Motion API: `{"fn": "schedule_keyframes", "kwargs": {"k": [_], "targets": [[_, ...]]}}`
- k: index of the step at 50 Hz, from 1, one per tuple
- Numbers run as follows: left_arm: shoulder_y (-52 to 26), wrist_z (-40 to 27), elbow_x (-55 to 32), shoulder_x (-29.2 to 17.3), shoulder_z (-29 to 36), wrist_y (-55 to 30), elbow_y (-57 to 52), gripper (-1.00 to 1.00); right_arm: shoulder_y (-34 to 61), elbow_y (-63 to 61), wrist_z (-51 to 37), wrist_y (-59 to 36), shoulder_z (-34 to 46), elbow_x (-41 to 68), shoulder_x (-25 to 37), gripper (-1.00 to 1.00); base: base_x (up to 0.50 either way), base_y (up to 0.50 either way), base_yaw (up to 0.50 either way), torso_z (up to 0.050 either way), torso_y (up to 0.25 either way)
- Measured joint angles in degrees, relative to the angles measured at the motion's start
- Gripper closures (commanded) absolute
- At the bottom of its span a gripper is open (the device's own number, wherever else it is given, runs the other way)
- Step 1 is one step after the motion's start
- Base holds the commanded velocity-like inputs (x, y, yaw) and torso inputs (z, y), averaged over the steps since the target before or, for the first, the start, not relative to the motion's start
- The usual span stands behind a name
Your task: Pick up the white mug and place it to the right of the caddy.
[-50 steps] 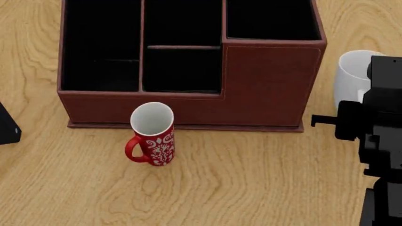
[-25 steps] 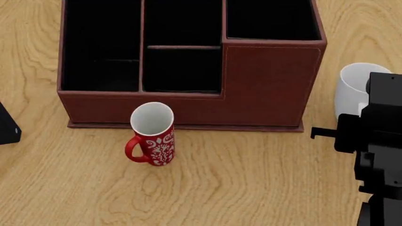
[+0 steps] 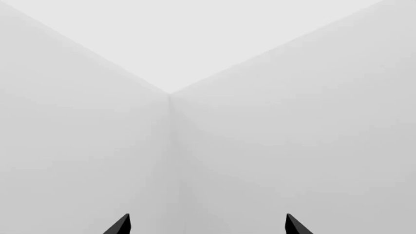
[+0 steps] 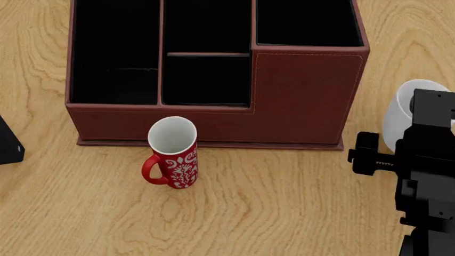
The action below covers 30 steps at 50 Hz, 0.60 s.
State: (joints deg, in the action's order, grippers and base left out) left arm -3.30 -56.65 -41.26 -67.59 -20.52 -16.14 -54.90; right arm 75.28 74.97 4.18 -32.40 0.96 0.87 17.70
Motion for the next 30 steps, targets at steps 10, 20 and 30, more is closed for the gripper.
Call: {"fn": "schedule_keyframes", "kwargs": {"k": [10, 20, 30], "targets": [[0.43, 0.22, 0.02, 0.31, -0.67, 0.01, -0.21, -1.0, -0.65, 0.03, -0.13, 0.29, -0.85, -0.39, -0.42, -1.0, 0.0, 0.0, 0.0, 0.0, 0.0], [0.95, 0.43, 0.07, 0.64, -1.39, 0.0, -0.42, -1.0, -0.79, 0.01, 0.46, 0.75, -1.29, -0.55, -0.27, -1.0, 0.0, 0.0, 0.0, 0.0, 0.0], [1.75, 0.67, 0.02, 1.03, -2.51, -0.07, -0.74, -1.0, -0.73, 0.02, 1.35, 1.54, -1.64, -0.57, 0.22, -1.0, 0.0, 0.0, 0.0, 0.0, 0.0]]}}
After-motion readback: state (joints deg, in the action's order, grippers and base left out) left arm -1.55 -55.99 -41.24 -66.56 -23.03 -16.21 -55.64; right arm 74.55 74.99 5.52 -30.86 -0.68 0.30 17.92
